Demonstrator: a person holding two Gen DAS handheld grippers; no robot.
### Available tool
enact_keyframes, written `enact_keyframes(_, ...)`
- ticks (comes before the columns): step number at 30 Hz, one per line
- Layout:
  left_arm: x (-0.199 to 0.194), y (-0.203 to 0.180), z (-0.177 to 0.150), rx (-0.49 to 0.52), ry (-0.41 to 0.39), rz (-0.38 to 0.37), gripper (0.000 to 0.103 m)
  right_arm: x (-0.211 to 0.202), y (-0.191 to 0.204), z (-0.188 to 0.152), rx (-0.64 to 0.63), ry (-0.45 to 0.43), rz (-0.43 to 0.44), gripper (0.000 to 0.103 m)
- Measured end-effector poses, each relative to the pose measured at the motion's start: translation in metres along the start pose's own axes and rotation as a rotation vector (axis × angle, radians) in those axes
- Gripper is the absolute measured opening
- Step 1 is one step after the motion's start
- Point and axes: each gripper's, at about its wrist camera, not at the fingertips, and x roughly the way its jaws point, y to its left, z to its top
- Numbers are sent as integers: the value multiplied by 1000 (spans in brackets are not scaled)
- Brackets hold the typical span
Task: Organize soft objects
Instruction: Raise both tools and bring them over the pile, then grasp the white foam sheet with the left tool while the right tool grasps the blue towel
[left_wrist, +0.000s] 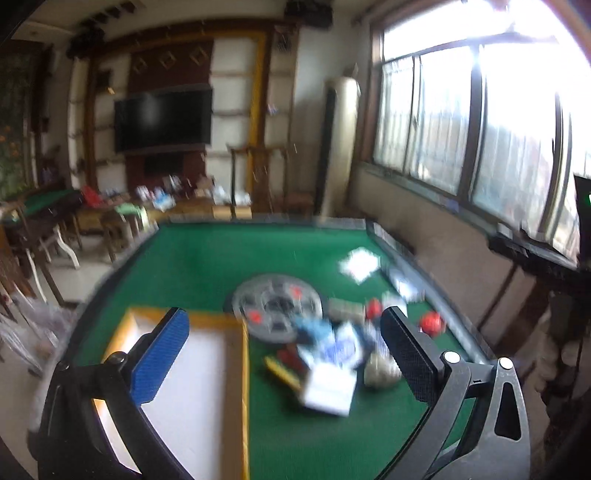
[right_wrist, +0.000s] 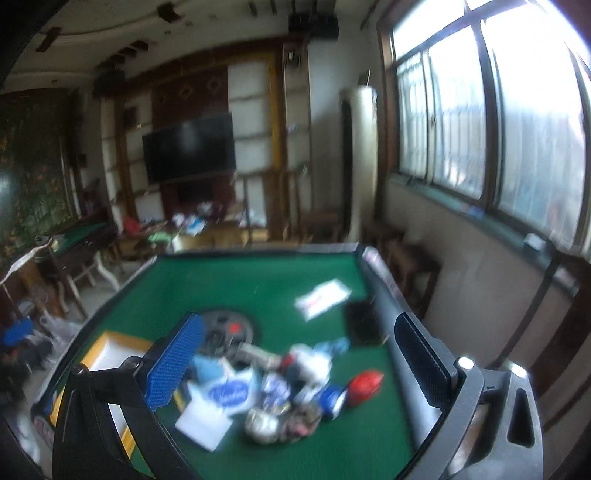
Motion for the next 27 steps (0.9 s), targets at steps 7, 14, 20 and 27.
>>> enact_keyframes(7, 105, -59, -104, 122, 259, 61, 103, 80, -45, -79, 72, 113, 22, 102)
enact_keyframes(14, 152, -67, -127, 62, 369, 144, 103, 100, -87, -100, 150, 107, 11, 102)
enact_keyframes(20, 185, -97, -132, 60, 439, 102, 94, 106, -111, -108, 264, 136, 101, 102)
enact_keyframes(27, 168, -125, -139, 182, 432, -45, 76, 108, -102, -112, 251, 142, 84, 102)
